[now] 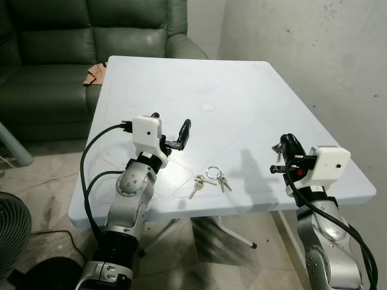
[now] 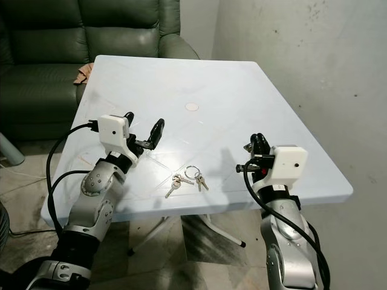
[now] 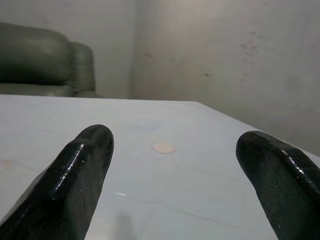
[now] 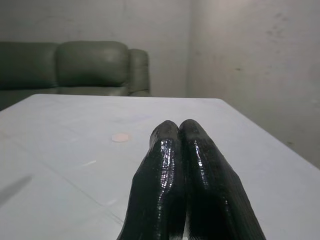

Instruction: Hang keys on a hook

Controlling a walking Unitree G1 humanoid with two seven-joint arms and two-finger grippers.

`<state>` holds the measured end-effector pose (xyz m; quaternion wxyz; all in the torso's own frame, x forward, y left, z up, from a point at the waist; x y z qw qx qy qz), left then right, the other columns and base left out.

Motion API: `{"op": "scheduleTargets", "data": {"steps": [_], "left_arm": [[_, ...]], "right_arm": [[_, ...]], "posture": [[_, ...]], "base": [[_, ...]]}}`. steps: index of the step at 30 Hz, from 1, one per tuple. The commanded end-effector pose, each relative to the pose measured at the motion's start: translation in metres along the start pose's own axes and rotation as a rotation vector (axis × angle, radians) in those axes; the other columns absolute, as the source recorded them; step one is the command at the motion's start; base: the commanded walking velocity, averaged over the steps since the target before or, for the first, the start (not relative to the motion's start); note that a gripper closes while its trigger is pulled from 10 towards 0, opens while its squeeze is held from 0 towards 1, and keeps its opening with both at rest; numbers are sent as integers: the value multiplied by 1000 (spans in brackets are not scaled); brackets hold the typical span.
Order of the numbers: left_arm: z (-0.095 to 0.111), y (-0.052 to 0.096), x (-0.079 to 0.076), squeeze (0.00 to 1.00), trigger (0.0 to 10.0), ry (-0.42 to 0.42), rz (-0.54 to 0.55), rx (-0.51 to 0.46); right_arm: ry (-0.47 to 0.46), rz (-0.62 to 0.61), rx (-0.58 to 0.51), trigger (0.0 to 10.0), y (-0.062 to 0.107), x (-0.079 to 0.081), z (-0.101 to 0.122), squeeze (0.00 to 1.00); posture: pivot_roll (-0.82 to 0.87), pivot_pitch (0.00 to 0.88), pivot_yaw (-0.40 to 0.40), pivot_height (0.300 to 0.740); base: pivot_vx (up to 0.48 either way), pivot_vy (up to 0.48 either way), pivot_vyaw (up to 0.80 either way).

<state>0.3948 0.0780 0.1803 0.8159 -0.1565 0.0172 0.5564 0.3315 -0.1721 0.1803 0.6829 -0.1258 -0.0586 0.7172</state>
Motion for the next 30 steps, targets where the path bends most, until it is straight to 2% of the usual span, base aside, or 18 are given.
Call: {"op": "scheduleTargets", "data": {"steps": [1, 11, 17, 30], "left_arm": [[3, -5, -5, 0, 10000, -6, -21, -4], [3, -7, 7, 0, 10000, -12, 5, 7], [3, -9, 20, 0, 10000, -12, 49, 19], [-2, -9, 28, 0, 10000, 15, 81, 47]], "right_arm": [[3, -6, 1, 10000, 1, -3, 1, 0], [8, -19, 7, 10000, 0, -6, -1, 0], [9, -37, 11, 10000, 1, -8, -3, 0], [12, -44, 15, 10000, 1, -8, -3, 0]], "posture": [[34, 37, -40, 740], [21, 22, -32, 740], [12, 17, -22, 740], [7, 22, -13, 740]], "base": [[0, 0, -706], [0, 0, -706], [0, 0, -716], [0, 0, -726]]}}
Point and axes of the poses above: a point about 5 cm out from each wrist's last joint towards the gripper, its own y axis pointing back from the gripper into the wrist, its own z axis along the axis of the wrist's last joint, x = y × z, the point moved 6 cm from there along -y, pointing out of the wrist towards the gripper, and after that the axes turned 9 degrees about y, right-handed, at the moved point
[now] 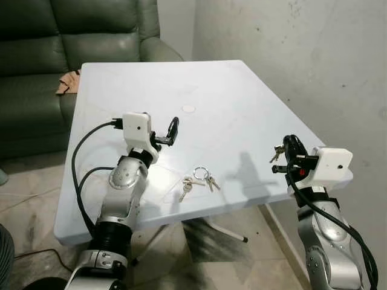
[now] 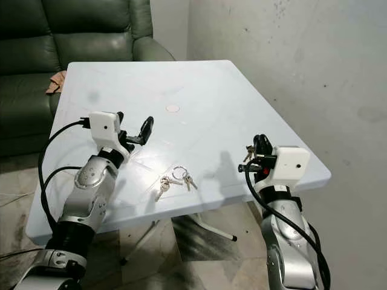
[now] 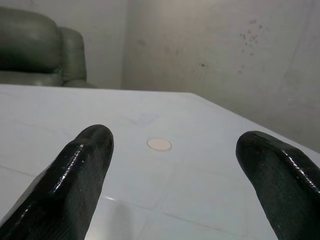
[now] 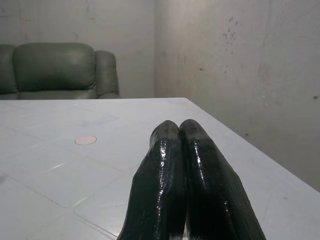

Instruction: Hang keys on a hook

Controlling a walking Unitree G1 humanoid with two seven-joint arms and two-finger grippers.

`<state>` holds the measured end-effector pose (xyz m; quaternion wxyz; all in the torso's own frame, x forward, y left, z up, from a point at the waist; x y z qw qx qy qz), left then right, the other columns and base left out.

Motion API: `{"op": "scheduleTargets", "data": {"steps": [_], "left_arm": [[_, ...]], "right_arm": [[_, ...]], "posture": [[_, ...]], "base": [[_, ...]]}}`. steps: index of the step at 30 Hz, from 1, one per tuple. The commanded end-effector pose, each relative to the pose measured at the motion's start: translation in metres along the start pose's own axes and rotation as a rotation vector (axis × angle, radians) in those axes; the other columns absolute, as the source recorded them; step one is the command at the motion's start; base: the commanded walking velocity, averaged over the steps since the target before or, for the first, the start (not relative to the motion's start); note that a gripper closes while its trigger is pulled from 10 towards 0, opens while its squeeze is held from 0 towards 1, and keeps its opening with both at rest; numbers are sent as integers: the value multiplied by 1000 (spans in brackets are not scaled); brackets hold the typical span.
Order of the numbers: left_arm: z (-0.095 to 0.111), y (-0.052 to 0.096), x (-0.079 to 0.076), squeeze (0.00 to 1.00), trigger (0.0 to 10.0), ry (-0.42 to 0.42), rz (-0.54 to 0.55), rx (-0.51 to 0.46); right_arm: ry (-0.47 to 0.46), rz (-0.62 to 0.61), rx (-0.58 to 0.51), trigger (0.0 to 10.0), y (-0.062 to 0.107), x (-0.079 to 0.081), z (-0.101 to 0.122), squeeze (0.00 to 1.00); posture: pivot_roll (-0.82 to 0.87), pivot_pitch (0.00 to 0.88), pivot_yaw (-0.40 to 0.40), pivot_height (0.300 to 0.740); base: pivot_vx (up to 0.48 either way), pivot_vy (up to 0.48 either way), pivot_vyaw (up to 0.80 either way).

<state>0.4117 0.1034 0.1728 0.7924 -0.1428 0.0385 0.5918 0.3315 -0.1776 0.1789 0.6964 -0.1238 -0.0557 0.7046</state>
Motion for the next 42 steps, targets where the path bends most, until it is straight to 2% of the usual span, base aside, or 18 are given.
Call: {"op": "scheduleTargets", "data": {"steps": [1, 5, 29, 42], "left_arm": [[0, -4, -3, 0, 10000, 7, -10, 13], [0, -5, -2, 0, 10000, 14, -4, 12], [0, -5, -2, 0, 10000, 15, 11, 10], [-2, -5, -7, 0, 10000, 10, -18, 20]], "right_arm": [[6, -9, 7, 10000, 0, -3, -2, 0], [4, -11, 8, 10000, 0, -3, -2, 0], [10, -10, 19, 10000, 2, -2, -5, 0], [15, -5, 21, 10000, 2, -1, -6, 0]], "posture": [[7, 22, -13, 740], [7, 22, -13, 740], [9, 22, -10, 740], [5, 4, -16, 740]], "base": [[0, 469, -731], [0, 467, -731], [0, 0, -732], [0, 0, -731]]}}
Point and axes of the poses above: a point about 5 cm out from each wrist's last joint towards the gripper, its own y axis pointing back from the gripper into the wrist, its own z axis along the axis of the wrist's last joint, x = y × z, the point moved 6 cm from there along -y, pointing out of the wrist towards the gripper, and after that the axes turned 9 degrees about y, right-handed, at the moved point
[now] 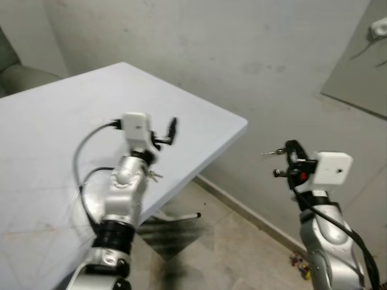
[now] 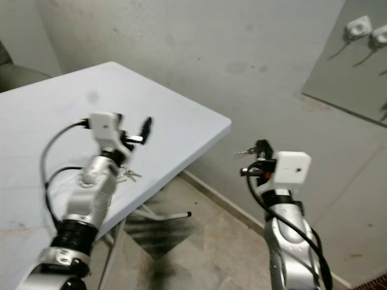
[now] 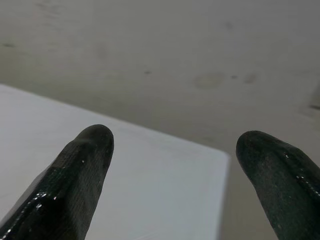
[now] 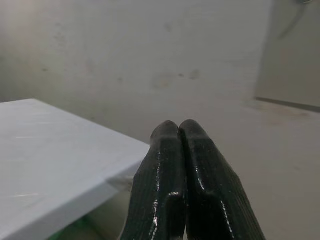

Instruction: Hang keys on a hook

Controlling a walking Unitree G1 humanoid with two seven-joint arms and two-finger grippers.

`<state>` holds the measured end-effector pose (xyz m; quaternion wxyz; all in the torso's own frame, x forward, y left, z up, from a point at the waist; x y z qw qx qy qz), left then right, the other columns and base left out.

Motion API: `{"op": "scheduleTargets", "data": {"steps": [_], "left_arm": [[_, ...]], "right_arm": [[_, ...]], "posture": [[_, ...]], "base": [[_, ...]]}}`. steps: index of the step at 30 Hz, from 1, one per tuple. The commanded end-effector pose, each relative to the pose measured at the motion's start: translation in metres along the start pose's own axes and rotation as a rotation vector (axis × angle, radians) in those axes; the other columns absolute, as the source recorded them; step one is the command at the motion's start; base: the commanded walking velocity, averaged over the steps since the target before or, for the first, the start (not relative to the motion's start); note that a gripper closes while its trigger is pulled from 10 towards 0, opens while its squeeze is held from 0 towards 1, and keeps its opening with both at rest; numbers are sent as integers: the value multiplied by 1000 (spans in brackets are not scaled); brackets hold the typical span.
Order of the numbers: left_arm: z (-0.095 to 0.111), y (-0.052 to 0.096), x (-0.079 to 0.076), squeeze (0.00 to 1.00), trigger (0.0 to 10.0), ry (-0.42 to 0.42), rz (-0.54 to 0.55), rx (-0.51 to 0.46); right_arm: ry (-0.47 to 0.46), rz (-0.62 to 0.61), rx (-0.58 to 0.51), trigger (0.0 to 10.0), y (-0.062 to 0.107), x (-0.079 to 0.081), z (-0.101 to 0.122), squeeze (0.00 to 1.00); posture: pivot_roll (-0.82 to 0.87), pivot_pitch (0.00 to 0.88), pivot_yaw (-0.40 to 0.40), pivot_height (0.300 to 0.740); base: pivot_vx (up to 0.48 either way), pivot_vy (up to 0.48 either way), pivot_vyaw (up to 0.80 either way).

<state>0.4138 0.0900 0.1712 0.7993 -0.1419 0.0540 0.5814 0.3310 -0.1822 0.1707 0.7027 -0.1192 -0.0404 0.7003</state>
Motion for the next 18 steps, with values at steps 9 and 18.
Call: {"op": "scheduleTargets", "data": {"steps": [9, 18], "left_arm": [[3, 1, -1, 0, 10000, -19, -25, 4], [1, 2, -5, 0, 10000, -41, -56, 16]], "right_arm": [[2, 9, -5, 10000, 0, 3, 1, 0], [2, 7, -2, 10000, -1, 4, 0, 0]], "posture": [[6, 0, -15, 740], [8, 0, -13, 740]], "base": [[0, 0, -732], [0, 0, -731]]}}
Point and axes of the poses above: a point about 5 cm out from each wrist's last joint towards the gripper, its own y axis pointing back from the gripper into the wrist, its own z axis along the axis of the wrist's last joint, x = y × z, the point moved 6 cm from there along -y, pointing out of the wrist towards the gripper, and after that the axes turned 9 degrees about y, right-handed, at the moved point
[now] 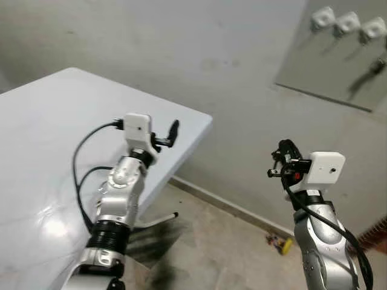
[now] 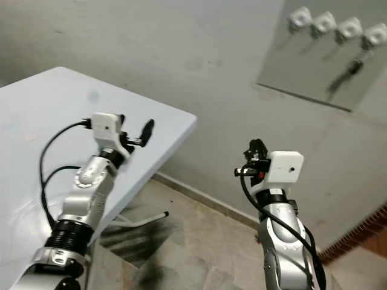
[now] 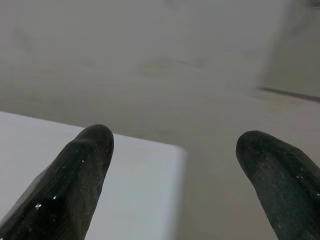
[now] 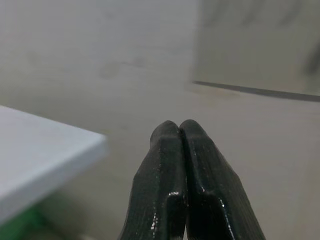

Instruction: Hang keys on a hook

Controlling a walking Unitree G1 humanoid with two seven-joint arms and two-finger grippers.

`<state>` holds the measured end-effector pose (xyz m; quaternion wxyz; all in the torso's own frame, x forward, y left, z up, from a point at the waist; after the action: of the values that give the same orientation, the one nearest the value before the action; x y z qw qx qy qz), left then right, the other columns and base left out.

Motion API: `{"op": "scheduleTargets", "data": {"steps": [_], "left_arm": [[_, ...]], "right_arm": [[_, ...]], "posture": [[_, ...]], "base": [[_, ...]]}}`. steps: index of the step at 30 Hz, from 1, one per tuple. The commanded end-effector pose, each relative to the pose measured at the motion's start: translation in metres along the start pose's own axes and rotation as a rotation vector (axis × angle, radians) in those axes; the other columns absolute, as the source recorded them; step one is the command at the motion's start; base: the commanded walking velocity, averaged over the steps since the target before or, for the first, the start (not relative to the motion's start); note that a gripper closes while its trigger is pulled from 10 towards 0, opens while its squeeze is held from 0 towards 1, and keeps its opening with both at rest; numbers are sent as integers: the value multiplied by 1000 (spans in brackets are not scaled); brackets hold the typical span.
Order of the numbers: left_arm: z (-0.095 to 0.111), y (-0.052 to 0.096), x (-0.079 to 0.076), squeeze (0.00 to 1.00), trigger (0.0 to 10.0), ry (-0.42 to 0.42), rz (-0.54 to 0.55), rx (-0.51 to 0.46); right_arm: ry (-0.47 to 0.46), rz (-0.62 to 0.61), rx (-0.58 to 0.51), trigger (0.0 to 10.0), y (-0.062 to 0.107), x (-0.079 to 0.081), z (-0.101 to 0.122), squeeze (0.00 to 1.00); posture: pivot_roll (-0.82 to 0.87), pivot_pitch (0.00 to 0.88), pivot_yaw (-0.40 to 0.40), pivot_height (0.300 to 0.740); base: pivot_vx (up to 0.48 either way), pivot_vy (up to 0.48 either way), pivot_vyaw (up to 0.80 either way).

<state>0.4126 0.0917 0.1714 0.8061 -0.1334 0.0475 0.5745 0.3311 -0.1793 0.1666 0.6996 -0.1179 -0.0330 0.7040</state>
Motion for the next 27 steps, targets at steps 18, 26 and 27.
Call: {"op": "scheduleTargets", "data": {"steps": [18, 26, 27], "left_arm": [[-4, 4, -13, 0, 10000, -26, -78, 28], [-5, 4, -13, 0, 10000, -12, -77, 33], [-5, 4, -13, 0, 10000, -11, -75, 36]], "right_arm": [[-24, -32, -24, 10000, 2, -2, 5, 0], [16, -46, 10, 10000, 3, -5, -1, 0], [15, -50, 13, 10000, 4, -5, -2, 0]], "posture": [[6, 0, -9, 740], [-1, 7, -6, 740], [-1, 7, -6, 740]], "base": [[0, 0, -688], [0, 0, 0], [0, 0, 0]]}}
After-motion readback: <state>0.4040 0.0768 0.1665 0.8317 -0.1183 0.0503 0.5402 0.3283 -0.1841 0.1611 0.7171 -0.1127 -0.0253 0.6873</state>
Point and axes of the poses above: a point about 5 cm out from each wrist's last joint towards the gripper, its own y axis pointing back from the gripper into the wrist, its own z axis along the axis of the wrist's last joint, x = y × z, the point moved 6 cm from there along -y, pointing out of the wrist towards the gripper, and after that the axes turned 9 degrees about y, right-handed, at the moved point
